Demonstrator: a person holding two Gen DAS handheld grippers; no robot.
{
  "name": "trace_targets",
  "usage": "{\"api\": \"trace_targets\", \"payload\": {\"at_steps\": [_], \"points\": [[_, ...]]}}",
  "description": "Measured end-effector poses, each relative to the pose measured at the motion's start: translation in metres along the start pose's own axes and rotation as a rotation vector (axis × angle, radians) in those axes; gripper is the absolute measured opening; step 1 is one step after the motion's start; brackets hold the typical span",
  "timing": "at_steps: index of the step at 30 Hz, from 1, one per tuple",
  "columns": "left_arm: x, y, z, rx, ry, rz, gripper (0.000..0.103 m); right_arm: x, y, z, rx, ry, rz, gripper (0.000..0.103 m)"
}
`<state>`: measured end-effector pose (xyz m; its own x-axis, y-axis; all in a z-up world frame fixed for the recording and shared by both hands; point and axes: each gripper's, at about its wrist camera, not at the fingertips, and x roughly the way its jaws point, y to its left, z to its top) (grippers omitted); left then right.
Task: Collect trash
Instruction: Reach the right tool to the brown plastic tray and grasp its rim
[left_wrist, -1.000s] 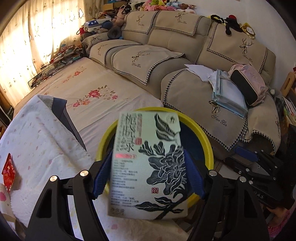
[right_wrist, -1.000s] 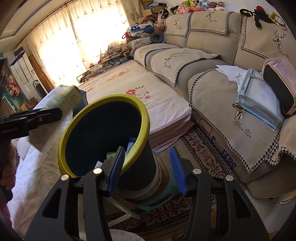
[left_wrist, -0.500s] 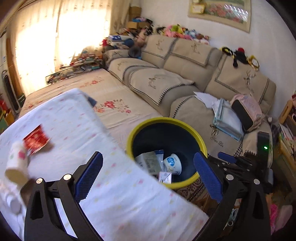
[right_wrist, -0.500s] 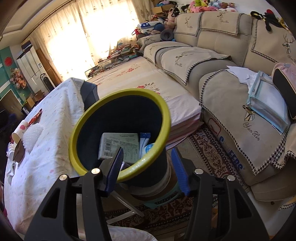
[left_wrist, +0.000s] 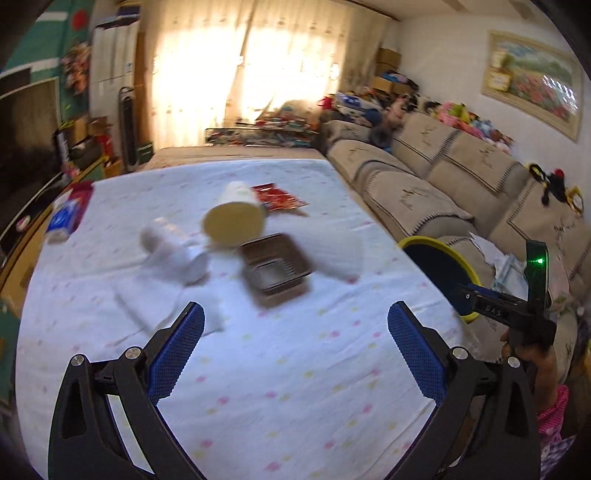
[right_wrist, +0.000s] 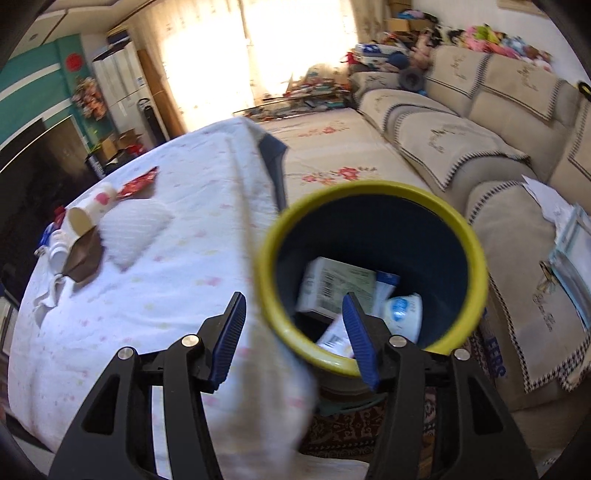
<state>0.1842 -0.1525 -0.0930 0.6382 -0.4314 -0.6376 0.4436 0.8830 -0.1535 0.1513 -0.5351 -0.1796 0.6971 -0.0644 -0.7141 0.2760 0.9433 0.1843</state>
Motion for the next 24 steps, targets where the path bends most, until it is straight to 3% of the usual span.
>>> {"api": "trace_targets", "payload": {"at_steps": [8, 12, 16, 24], "points": [[-0.033, 0.066, -0.023, -0.101, -0.043, 0.093, 0.098, 0.012, 0.106, 0.025, -0.160, -0.006, 0.170, 0.052], [-0.039, 0.081, -0.030, -0.121, -0.049, 0.105, 0.098, 0.023, 0.158, 0.032, -0.238, 0.013, 0.209, 0.038], [-0.039, 0.085, -0.035, -0.130, -0.048, 0.103, 0.098, 0.035, 0.193, 0.036, -0.284, 0.027, 0.206, 0.026], [-0.037, 0.100, -0.044, -0.169, -0.041, 0.096, 0.098, 0.063, 0.215, 0.038, -0.294, 0.085, 0.176, 0.024]]}}
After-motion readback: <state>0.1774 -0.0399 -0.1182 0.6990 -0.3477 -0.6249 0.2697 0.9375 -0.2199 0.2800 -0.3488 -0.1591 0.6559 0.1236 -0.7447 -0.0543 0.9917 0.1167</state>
